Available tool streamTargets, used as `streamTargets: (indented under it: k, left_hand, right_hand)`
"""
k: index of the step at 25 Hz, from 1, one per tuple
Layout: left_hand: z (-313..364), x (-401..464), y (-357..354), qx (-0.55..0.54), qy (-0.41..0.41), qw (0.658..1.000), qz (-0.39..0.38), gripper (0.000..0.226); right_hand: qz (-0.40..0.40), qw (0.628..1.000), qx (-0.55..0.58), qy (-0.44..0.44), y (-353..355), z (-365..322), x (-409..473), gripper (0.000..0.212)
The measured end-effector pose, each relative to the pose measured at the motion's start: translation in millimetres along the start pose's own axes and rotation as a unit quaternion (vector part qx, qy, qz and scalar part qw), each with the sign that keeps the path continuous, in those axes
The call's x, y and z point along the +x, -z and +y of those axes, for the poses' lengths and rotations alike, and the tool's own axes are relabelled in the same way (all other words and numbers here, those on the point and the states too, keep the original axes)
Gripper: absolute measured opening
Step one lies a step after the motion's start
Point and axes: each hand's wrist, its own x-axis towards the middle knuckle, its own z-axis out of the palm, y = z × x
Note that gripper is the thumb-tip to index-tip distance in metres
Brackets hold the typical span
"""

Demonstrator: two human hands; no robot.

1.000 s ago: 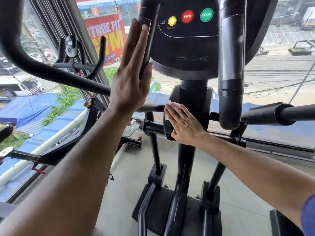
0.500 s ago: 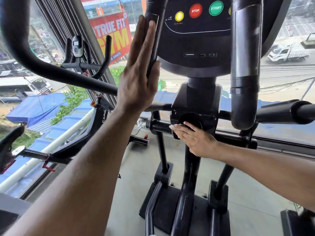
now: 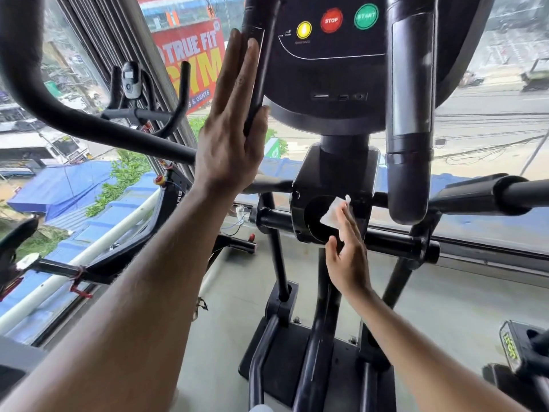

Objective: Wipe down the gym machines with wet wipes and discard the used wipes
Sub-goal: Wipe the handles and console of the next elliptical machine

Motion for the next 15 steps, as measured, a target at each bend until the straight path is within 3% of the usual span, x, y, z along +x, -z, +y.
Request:
streamTargets:
  k: [4,7,9,12,15]
  left_hand:
    - [3.5,1.2,-0.5,0.01,-0.006,1.0,-0.015,0.054]
    - [2.3,1.0,-1.0,0.011,-0.002,1.0,-0.016,0.053]
    - [0.2,0.2,-1.3,0.015,0.0,1.0,-0.017,0.054]
    - [-1.2,0.8,-1.7,0.017,-0.004,1.0,-0.021,0.053]
    - [-1.1,0.2,-1.5,0.019,0.001,1.0,-0.017,0.053]
  right_hand:
    - [0.066,0.986,0.068,-0.14,-28.0,-24.9,7.8,0.066]
    - [0.087,0.917,0.218,-0.321,-49.7,-47.9,36.9,0.061]
    - [0.022,0.882,0.293,-0.369,-71.9,-59.3,43.1,0.075]
    - [-0.075,0.905,0.179,-0.378,-96.0,-62.6,39.9,0.097]
    - [-0.093,0.915,0.097,-0.379,-102.4,-52.1,30.7,0.096]
